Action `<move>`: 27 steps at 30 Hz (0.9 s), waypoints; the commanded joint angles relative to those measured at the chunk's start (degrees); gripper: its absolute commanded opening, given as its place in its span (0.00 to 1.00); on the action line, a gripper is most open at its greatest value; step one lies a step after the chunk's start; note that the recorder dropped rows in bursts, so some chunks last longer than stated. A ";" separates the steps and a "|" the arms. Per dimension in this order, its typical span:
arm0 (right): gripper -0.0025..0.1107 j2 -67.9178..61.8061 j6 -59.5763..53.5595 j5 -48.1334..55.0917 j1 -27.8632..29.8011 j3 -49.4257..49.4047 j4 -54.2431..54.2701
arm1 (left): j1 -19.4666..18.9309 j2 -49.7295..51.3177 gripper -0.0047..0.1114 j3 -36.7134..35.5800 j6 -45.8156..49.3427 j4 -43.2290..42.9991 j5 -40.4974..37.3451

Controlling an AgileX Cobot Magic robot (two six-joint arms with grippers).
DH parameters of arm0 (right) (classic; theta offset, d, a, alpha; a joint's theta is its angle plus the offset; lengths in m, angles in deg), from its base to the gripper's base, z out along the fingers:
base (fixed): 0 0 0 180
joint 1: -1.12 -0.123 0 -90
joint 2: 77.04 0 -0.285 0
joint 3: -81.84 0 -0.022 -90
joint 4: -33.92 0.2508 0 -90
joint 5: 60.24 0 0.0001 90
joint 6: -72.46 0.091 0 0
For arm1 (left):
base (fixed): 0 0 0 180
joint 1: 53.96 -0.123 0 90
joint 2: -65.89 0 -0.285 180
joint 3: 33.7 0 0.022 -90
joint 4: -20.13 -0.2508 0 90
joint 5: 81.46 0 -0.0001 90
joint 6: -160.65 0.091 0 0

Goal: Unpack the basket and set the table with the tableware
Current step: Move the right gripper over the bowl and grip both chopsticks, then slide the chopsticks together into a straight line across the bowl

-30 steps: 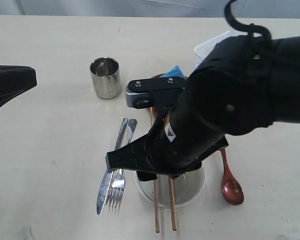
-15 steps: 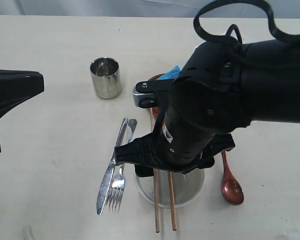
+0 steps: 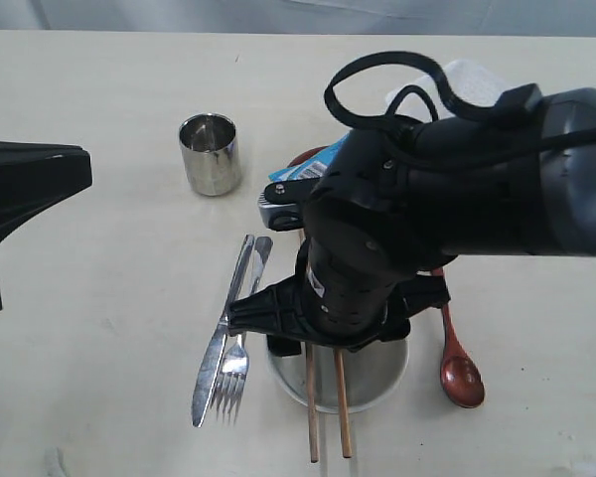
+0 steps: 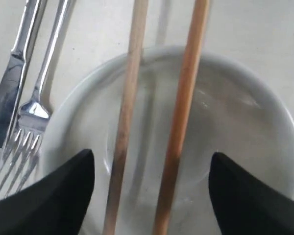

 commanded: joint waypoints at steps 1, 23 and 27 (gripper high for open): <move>0.58 -1.78 0.60 -0.33 0.05 0.36 -0.33 | 0.40 -0.36 0.04 0.27 -0.26 0.28 0.37; 0.46 -2.05 2.54 -0.78 0.05 0.36 -0.33 | 0.40 -0.36 0.04 0.27 -0.24 0.28 0.25; 0.46 -2.05 3.20 -0.78 0.05 0.36 -0.33 | 0.40 -0.36 0.04 0.27 -0.24 0.28 0.13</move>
